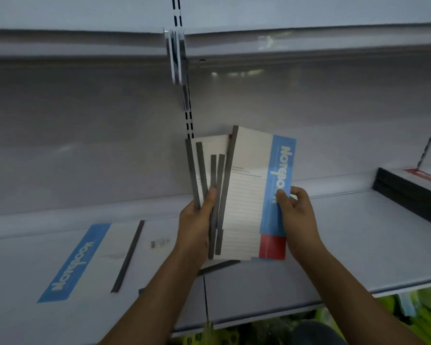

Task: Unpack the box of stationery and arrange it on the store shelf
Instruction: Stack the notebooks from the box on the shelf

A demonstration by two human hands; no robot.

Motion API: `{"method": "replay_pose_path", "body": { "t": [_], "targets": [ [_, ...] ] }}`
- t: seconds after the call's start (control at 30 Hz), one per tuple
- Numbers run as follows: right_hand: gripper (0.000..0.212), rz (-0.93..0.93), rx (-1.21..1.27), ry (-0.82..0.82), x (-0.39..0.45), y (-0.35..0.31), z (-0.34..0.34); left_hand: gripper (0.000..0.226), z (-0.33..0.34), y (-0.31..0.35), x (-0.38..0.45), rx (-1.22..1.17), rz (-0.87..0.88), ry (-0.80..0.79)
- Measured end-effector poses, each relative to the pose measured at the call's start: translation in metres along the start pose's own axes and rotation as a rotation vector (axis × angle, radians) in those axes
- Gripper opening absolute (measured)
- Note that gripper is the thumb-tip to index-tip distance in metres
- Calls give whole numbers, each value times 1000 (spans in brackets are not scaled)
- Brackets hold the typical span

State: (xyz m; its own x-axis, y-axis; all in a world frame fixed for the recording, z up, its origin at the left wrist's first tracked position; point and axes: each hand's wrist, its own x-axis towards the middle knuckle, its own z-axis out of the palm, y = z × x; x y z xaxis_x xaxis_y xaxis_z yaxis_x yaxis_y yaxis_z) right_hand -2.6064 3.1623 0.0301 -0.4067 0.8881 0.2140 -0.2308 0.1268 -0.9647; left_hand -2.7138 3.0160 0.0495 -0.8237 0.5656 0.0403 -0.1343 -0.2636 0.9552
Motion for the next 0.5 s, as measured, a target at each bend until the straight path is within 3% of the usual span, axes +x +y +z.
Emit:
{"method": "replay_pose_path", "body": {
  "t": [0.17,0.27,0.37,0.43,0.47,0.5],
  "targets": [
    [25,140,94,-2,3,17,-9,51,12,-21,-1,61,-39,-42],
    [24,185,67,-138,4,21,-12,60,20,-26,-1,171,-107,-39],
    [16,122,74,-142,9,17,-16,65,4,-15,2,310,-61,-177],
    [14,46,128,-37,20,11,-23,58,-30,-11,7,574,125,-289],
    [15,6,141,7,27,7,-27,56,-50,-10,9,818,167,-375],
    [18,-33,143,31,33,4,-31,70,-71,-13,11,1092,149,-479]
  ]
}}
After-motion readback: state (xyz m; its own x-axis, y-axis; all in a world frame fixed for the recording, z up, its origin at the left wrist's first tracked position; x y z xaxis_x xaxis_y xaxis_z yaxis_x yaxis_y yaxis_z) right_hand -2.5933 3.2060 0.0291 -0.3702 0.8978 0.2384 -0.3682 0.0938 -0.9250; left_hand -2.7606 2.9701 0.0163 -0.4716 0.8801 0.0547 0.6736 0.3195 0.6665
